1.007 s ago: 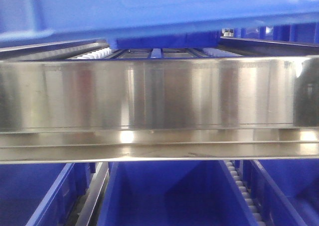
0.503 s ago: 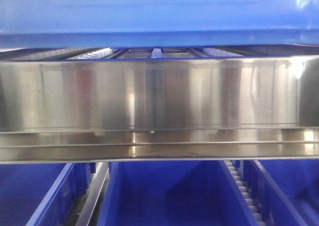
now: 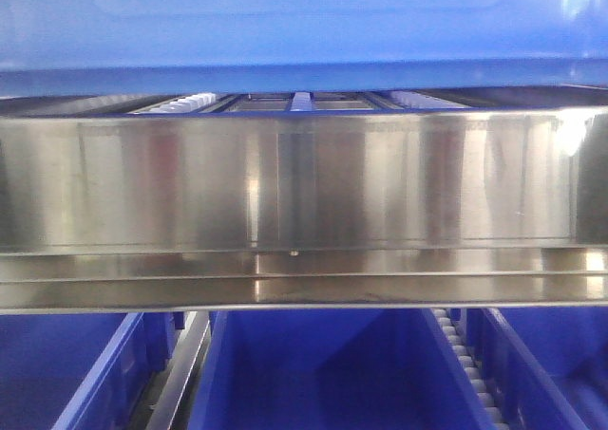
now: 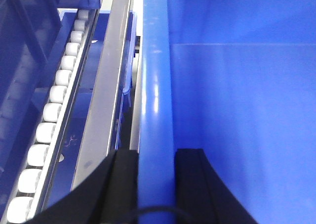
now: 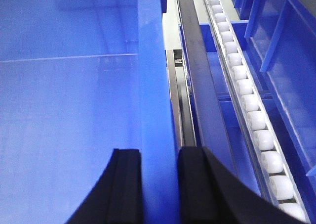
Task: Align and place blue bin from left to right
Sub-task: 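Pull the held blue bin back off the roller shelf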
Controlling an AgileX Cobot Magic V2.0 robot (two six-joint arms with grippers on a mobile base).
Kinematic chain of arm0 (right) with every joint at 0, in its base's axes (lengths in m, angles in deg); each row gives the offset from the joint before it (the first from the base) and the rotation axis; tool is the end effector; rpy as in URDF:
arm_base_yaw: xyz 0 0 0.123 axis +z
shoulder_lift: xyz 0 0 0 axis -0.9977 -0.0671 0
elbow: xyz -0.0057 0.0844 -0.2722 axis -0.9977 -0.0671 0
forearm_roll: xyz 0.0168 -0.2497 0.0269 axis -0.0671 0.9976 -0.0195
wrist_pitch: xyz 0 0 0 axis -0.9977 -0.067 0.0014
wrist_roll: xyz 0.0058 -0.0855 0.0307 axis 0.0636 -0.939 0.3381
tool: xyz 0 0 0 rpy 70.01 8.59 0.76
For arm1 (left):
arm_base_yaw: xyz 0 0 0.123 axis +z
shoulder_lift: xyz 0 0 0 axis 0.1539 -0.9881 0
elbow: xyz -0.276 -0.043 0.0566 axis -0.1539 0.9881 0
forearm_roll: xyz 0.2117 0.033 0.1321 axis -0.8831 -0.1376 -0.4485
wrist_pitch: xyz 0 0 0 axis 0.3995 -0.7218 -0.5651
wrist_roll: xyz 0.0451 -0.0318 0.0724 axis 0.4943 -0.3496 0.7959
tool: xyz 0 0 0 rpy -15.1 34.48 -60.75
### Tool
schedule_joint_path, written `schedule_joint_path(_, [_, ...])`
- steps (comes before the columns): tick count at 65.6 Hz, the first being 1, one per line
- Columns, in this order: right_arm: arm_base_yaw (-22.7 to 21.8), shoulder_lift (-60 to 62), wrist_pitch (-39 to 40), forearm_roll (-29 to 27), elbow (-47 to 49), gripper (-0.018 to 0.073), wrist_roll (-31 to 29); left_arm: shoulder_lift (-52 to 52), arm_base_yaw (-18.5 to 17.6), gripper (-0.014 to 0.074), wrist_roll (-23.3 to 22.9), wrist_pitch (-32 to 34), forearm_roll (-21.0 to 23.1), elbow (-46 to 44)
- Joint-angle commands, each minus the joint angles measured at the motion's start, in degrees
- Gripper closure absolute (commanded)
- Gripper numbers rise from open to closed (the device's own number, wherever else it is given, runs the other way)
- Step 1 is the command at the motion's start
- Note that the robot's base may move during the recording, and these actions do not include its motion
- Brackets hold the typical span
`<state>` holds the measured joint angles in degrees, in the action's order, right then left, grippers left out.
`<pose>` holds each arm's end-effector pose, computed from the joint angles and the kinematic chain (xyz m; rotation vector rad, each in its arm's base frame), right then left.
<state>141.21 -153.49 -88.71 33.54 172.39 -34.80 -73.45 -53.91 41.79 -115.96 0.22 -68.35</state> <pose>0.1739 0.1661 0.4545 -0.1735 2.2369 0.1725 0.2141 -0.1365 0.4651 -0.0971 2.2062 0.0253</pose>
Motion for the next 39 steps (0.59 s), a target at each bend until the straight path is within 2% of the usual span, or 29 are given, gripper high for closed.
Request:
schedule_joint_path(1, [0.6, 0.9, 6.3, 2.3, 0.5, 0.0629, 0.4, 0.8, -1.0, 0.0707, -0.4, 4.9, -1.2, -0.7])
schedule_joint_path(39, [0.6, 0.9, 9.3, 2.3, 0.5, 0.0629, 0.4, 0.8, -1.0, 0.0707, -0.4, 5.0, -1.6, -0.7])
